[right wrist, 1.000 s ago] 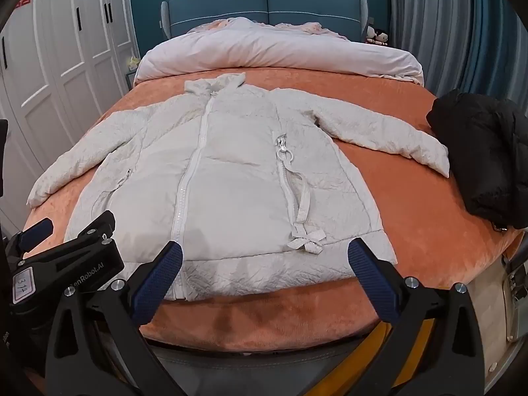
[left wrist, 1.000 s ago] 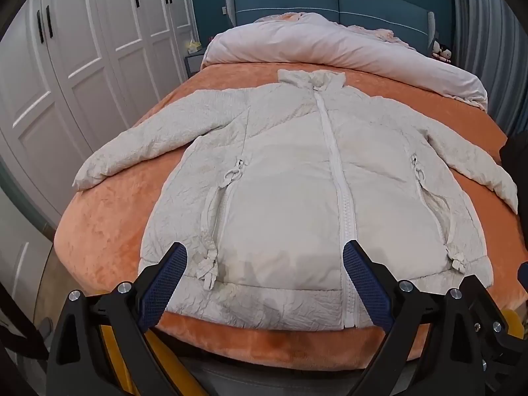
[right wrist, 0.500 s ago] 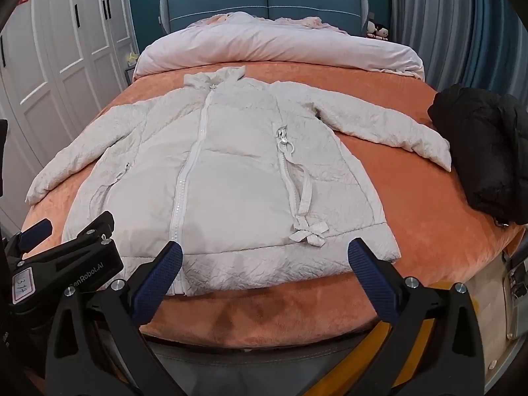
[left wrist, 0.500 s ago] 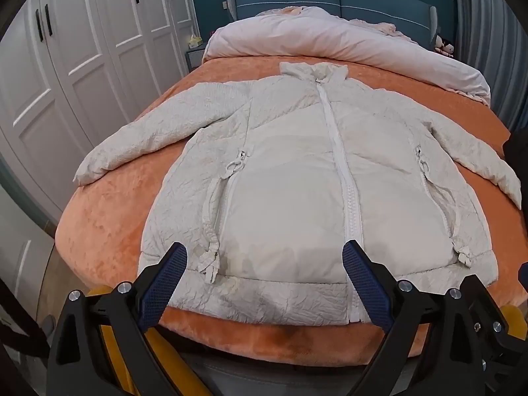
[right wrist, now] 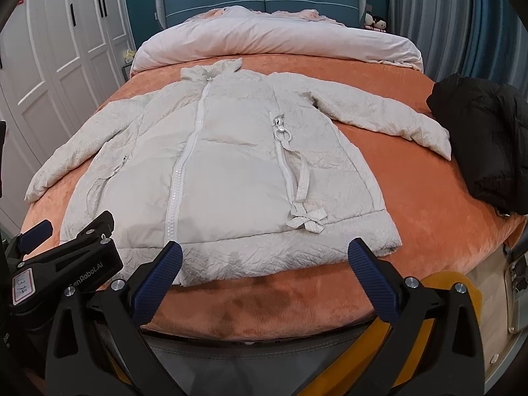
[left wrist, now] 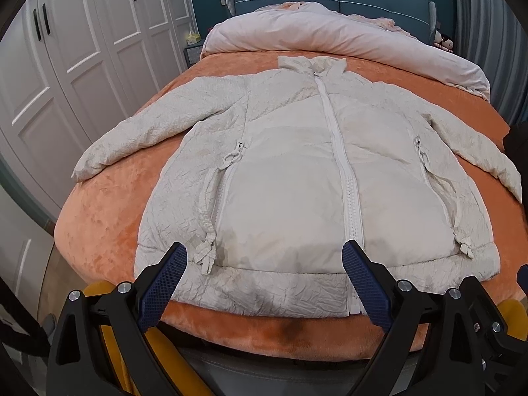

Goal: Fold large clothes

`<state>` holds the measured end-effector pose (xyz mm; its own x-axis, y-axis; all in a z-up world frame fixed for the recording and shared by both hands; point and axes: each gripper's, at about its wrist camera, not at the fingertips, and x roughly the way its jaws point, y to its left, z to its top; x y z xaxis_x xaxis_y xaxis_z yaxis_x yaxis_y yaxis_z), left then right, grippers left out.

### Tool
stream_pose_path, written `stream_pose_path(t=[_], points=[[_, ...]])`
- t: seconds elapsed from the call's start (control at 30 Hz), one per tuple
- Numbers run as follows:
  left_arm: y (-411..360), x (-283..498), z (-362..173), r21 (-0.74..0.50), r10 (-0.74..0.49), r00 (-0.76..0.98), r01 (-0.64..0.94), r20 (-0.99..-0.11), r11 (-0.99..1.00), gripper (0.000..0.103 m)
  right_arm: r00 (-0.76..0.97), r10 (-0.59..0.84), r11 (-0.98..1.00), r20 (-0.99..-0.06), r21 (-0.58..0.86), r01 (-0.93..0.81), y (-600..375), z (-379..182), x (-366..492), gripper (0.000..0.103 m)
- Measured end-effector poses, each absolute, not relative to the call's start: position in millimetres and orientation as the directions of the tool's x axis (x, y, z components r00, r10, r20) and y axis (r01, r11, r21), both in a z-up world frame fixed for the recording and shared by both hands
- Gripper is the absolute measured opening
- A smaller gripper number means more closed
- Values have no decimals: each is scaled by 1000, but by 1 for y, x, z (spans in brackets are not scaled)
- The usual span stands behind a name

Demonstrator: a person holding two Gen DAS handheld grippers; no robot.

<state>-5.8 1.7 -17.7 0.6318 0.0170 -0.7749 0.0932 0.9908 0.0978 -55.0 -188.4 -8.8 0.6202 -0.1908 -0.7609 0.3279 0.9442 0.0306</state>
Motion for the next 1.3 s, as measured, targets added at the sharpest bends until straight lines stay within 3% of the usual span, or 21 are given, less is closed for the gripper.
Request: stream_pose_path(t=[1.3], points=[[-1, -7, -21, 106, 24, 627, 93, -779, 990, 91, 613, -192, 942, -767, 31, 334, -192, -14, -57, 98]])
